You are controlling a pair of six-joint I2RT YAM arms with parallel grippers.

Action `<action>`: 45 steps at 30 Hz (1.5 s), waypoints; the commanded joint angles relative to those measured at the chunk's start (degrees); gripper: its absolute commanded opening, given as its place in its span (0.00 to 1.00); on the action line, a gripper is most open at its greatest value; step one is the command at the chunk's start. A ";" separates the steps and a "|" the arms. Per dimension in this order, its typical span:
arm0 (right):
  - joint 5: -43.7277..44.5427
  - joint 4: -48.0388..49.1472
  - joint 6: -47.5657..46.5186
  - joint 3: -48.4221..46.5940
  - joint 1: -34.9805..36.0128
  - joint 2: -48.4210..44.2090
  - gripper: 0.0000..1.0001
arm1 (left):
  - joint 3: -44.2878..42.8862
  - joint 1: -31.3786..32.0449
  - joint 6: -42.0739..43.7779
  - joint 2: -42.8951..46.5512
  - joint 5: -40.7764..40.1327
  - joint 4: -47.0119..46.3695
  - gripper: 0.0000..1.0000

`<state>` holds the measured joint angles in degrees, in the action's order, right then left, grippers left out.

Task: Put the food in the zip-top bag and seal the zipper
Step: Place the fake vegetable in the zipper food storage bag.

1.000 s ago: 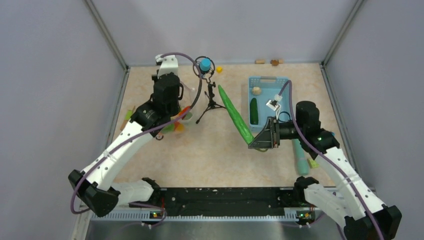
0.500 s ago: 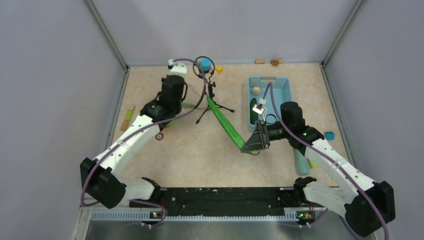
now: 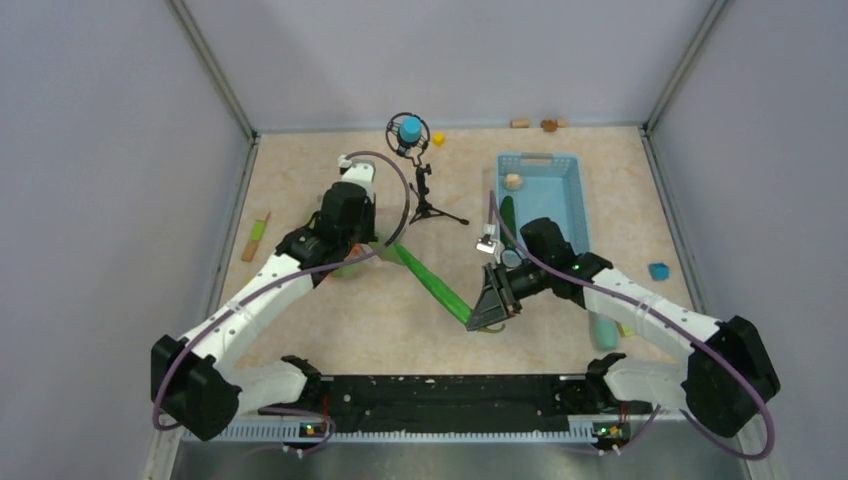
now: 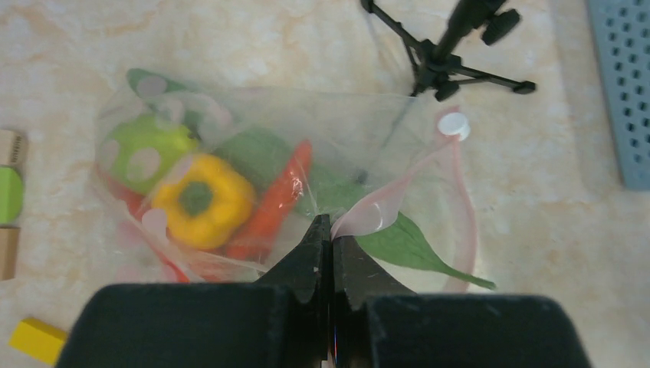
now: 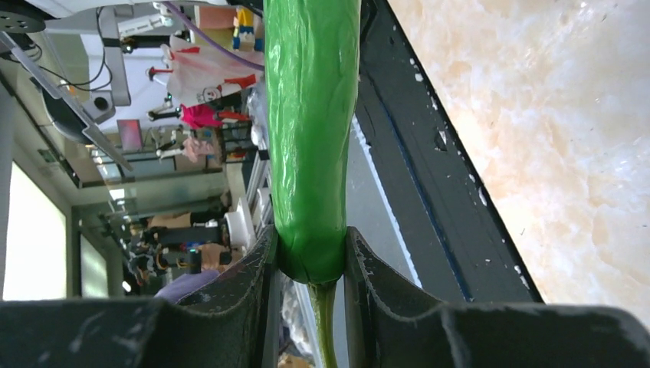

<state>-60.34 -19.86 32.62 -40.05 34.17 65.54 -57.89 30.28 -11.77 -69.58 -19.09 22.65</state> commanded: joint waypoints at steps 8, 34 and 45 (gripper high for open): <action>6.12 10.13 5.20 -2.58 4.02 10.95 0.00 | 8.44 1.99 -8.17 13.94 16.76 -4.34 0.00; 29.70 11.59 13.32 -18.19 11.35 23.73 0.10 | 12.89 16.14 -13.96 17.04 26.07 -9.24 0.00; 44.30 17.50 21.03 -15.73 13.59 21.31 0.32 | 11.62 18.41 -16.02 15.82 24.02 -9.24 0.00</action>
<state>-24.99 -7.99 50.78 -55.02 46.50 88.99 -44.21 47.99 -25.71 -54.87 4.36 17.58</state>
